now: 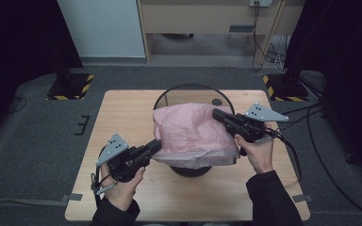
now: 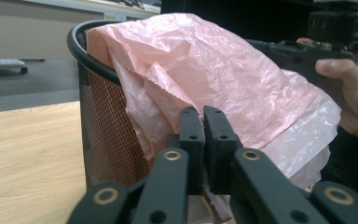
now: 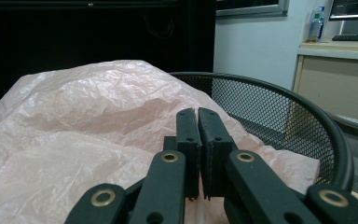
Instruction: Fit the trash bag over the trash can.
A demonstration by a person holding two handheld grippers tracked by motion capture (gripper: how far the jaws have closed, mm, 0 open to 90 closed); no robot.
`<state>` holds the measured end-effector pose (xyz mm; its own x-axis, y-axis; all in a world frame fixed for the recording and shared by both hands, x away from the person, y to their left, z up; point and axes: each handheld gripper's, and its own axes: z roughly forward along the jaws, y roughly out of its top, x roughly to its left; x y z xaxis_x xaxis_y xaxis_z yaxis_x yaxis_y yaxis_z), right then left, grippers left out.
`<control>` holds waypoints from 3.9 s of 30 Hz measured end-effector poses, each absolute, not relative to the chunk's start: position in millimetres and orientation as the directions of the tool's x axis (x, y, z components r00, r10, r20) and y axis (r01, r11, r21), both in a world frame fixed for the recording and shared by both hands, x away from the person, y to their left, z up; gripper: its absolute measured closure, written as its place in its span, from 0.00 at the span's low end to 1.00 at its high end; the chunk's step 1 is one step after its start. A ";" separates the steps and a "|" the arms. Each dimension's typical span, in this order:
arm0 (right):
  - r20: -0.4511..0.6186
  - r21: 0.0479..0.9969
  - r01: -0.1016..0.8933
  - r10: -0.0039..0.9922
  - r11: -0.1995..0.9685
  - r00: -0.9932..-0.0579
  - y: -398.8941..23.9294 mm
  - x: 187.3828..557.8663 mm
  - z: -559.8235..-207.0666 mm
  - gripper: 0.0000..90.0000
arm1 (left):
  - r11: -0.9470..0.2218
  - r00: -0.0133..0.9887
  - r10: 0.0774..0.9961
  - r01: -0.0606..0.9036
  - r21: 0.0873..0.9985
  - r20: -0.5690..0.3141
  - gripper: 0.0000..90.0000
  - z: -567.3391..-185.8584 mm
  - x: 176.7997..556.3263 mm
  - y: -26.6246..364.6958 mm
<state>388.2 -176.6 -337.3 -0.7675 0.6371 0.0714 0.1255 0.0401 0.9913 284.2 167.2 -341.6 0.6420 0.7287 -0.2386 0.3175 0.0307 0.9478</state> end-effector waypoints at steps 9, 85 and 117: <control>0.069 0.991 0.129 0.637 0.047 -0.768 -178.5 390.9 -335.8 0.90 | 0.082 0.674 0.699 0.254 0.964 -0.238 0.99 -315.2 290.2 169.2; 0.125 0.992 0.084 0.580 -0.097 -0.805 -174.0 370.3 -313.5 1.00 | 0.046 0.667 0.717 0.245 0.968 -0.202 0.51 -356.4 281.9 140.3; 0.188 0.982 0.124 0.684 -0.142 -0.705 -200.2 394.8 -311.3 0.99 | -0.019 0.565 0.811 0.287 0.958 -0.153 1.00 -335.3 330.5 189.3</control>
